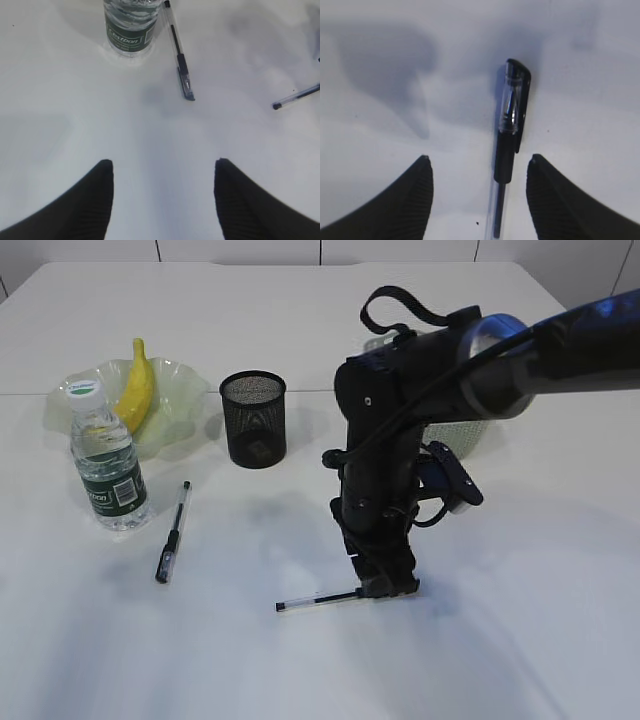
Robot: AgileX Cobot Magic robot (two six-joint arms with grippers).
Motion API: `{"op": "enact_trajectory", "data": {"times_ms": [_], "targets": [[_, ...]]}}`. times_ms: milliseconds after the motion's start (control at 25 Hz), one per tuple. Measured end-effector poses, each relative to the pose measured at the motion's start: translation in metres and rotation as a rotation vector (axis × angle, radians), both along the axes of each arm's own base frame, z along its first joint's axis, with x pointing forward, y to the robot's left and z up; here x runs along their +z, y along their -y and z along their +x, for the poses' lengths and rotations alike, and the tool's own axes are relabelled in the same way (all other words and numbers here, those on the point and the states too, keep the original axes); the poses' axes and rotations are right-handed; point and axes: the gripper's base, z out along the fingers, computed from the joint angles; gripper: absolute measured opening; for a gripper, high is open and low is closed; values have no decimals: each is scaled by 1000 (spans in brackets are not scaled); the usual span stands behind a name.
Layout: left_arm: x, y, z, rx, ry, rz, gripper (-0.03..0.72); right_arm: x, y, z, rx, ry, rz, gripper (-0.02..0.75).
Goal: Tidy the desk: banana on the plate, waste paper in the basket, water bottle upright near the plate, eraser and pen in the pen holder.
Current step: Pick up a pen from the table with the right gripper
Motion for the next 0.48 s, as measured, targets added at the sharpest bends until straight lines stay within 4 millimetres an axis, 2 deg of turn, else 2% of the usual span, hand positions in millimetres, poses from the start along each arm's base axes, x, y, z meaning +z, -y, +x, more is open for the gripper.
{"op": "enact_trajectory", "data": {"times_ms": [240, 480], "targets": [[0, 0, 0, 1, 6, -1, 454, -1, 2, 0, -3, -22, 13, 443], [1, 0, 1, 2, 12, -1, 454, -10, 2, -1, 14, -55, -5, 444]]}}
